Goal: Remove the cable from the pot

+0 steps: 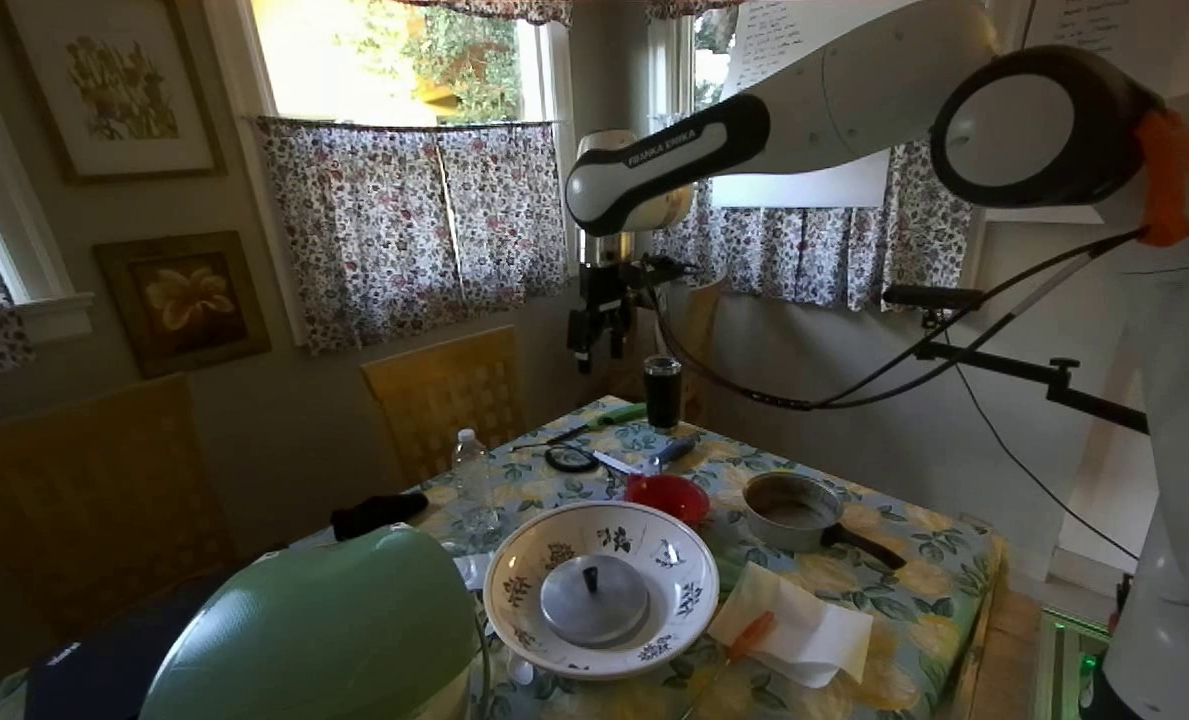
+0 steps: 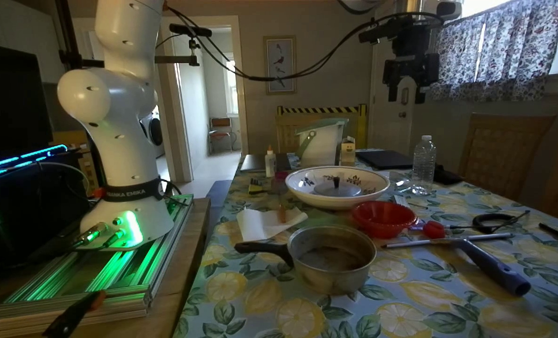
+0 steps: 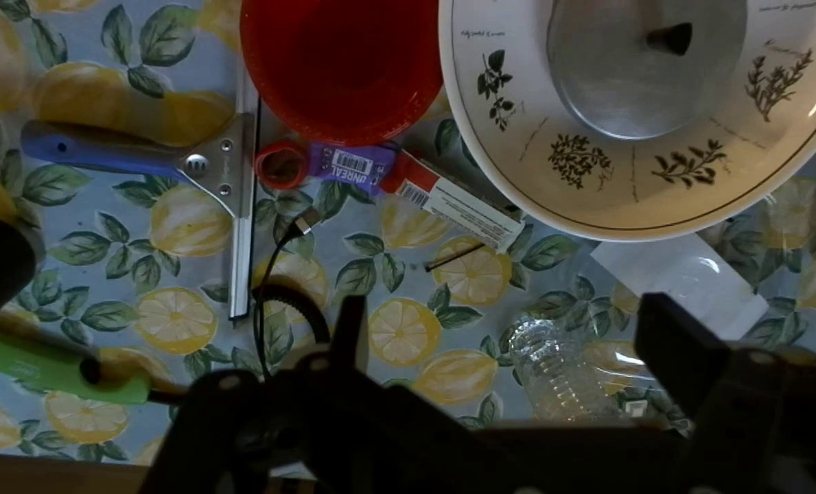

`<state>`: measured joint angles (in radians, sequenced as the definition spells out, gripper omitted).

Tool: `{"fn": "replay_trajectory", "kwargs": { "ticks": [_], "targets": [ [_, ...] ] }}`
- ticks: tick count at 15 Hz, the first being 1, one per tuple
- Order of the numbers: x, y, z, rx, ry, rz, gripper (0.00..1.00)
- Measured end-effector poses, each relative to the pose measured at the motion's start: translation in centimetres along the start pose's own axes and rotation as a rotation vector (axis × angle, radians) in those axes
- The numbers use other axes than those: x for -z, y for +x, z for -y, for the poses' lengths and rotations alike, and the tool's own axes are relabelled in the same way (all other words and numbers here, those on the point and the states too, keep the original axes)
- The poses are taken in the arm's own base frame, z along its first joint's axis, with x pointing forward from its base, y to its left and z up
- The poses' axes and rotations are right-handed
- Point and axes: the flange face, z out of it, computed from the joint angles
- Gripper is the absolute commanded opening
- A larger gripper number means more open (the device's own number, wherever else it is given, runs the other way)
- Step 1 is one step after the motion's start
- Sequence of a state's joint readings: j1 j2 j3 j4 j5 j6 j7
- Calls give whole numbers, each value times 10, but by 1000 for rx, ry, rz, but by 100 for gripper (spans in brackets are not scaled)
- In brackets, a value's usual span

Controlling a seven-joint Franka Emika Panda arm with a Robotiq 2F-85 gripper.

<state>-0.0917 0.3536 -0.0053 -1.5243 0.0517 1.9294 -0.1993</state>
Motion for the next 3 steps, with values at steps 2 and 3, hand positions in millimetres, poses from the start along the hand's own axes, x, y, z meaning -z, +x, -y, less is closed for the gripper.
{"fn": "replay_trajectory", "kwargs": {
  "ticks": [2,3],
  "targets": [
    [0,-4,1,-3,0,1,100],
    [1,-5,1,-4,0,1,100]
  ]
}}
